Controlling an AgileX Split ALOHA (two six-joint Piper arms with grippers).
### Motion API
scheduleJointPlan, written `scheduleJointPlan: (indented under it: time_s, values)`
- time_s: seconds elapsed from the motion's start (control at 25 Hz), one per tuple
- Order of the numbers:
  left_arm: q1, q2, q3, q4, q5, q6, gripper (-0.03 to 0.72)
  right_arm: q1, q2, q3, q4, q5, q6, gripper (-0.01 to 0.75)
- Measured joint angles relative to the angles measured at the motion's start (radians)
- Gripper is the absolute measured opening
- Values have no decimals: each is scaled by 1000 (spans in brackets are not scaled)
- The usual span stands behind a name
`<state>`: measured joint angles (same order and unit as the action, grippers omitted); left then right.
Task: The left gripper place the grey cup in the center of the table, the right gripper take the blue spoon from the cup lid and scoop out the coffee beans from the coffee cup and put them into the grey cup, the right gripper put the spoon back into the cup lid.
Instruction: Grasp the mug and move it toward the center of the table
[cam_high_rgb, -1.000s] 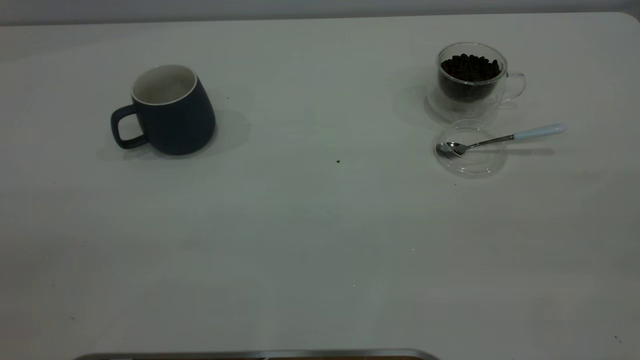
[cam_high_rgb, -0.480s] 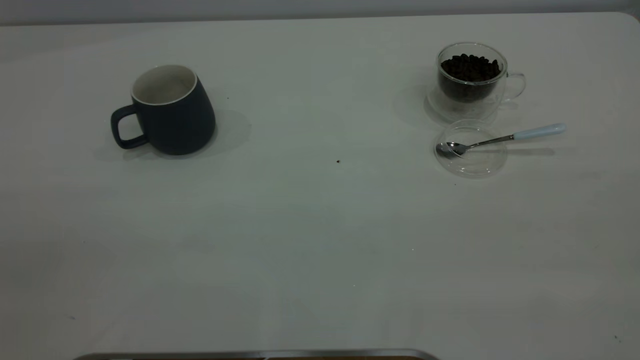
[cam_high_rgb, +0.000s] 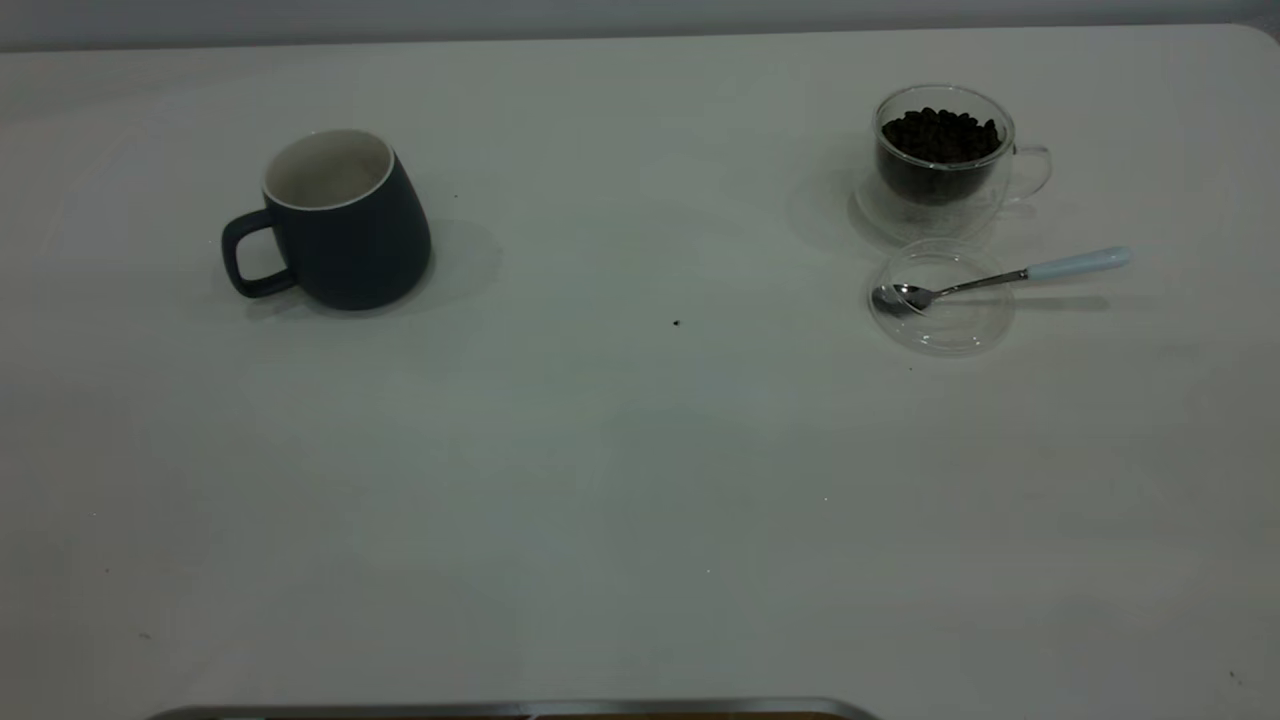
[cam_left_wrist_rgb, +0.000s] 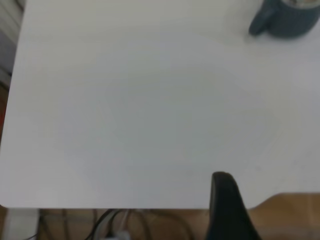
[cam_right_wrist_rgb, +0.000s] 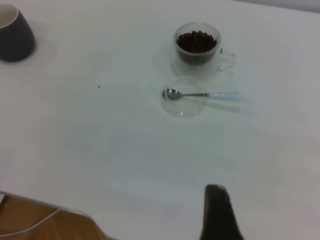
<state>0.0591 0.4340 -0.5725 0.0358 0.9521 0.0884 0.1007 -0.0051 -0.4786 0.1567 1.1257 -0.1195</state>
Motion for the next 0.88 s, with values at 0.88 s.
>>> scheduleJointPlan:
  time_s: [0.88]
  values:
    - [-52,1198,-494,24,-325,798,514,0,0,0,0,0,0,523]
